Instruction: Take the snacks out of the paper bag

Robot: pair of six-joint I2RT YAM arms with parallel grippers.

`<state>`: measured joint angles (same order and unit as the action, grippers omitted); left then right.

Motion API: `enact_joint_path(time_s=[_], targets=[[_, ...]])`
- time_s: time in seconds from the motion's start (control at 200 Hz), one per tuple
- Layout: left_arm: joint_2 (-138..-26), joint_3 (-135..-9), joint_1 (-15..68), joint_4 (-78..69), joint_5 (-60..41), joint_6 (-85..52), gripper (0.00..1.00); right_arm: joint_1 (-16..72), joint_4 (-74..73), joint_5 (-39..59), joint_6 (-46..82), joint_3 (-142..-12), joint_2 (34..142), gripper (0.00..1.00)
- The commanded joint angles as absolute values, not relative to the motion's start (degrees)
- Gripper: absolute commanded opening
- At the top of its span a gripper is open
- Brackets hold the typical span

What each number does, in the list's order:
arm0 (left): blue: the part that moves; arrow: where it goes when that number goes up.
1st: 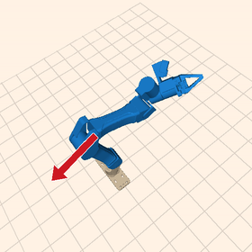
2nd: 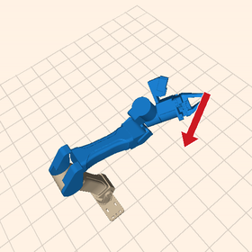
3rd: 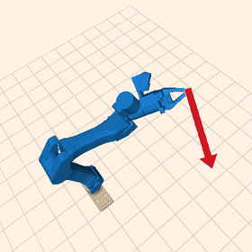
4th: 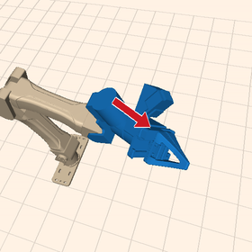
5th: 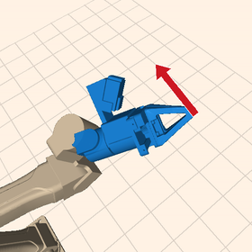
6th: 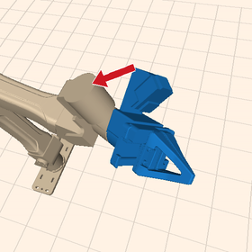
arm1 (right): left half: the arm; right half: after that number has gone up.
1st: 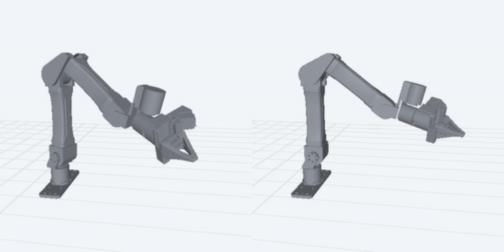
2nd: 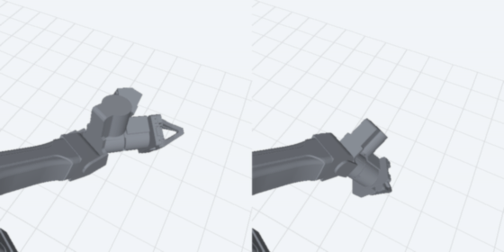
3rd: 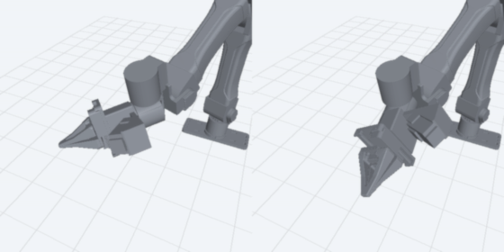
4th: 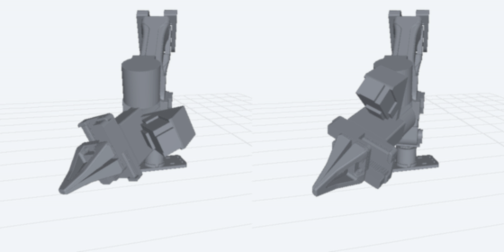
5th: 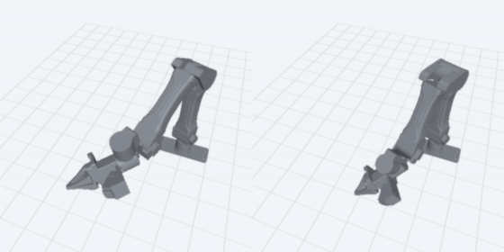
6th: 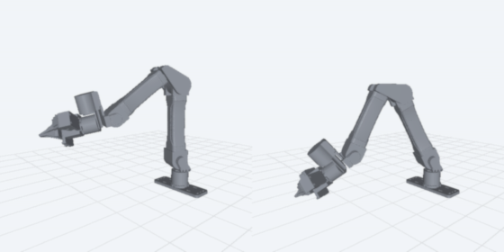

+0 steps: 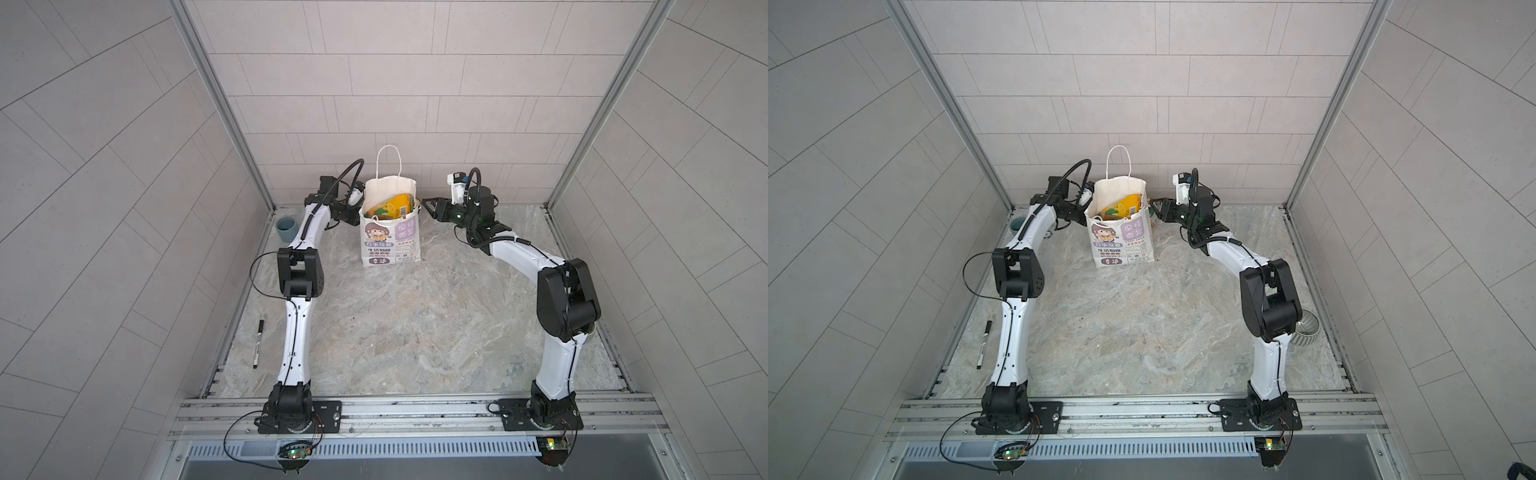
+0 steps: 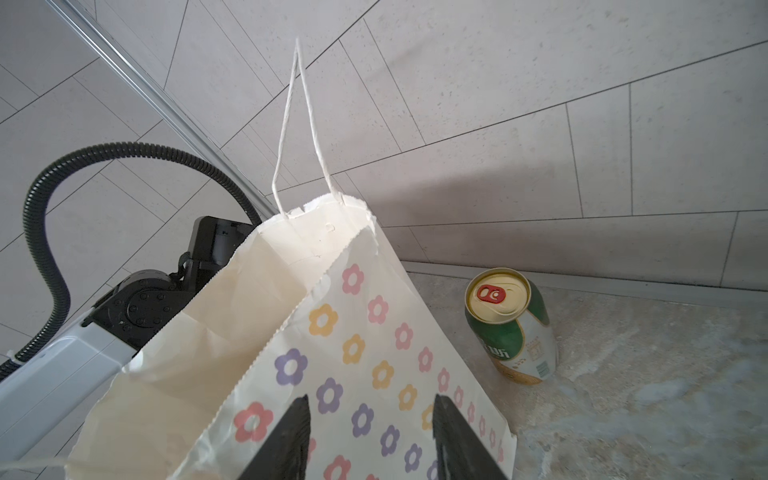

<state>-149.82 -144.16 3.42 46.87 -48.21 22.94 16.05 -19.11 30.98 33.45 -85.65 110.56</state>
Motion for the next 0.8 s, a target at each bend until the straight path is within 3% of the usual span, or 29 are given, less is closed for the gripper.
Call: enact_joint_path(time_s=[0.0,0.44,0.565,0.635,0.736,0.756,0.796], targets=[[-144.6,-142.1,6.3,53.2,-50.5,29.8,0.00,16.0,-20.1,30.7,33.1,-85.5,109.6,0.49],[-128.0,-120.6,9.2,41.3,-46.6,25.5,0.00,12.6,-12.2,24.2,30.2,-78.7,96.5,0.51],[-119.9,-111.8,8.9,30.4,-40.1,19.5,0.00,12.3,-0.3,22.3,23.3,-82.9,93.9,0.60],[-114.0,-104.9,8.3,22.1,-35.2,13.9,0.00,12.5,6.6,22.9,18.9,-87.0,94.8,0.70],[-104.4,-93.7,7.3,9.8,-27.6,5.2,0.11,13.0,18.7,22.4,13.0,-95.7,99.2,0.78],[-102.6,-91.4,7.1,7.5,-26.6,4.0,0.19,13.2,21.5,22.2,11.8,-97.8,100.4,0.79],[-99.0,-86.9,7.2,3.1,-24.1,1.3,0.54,13.9,27.0,21.8,9.3,-101.8,102.7,0.81]])
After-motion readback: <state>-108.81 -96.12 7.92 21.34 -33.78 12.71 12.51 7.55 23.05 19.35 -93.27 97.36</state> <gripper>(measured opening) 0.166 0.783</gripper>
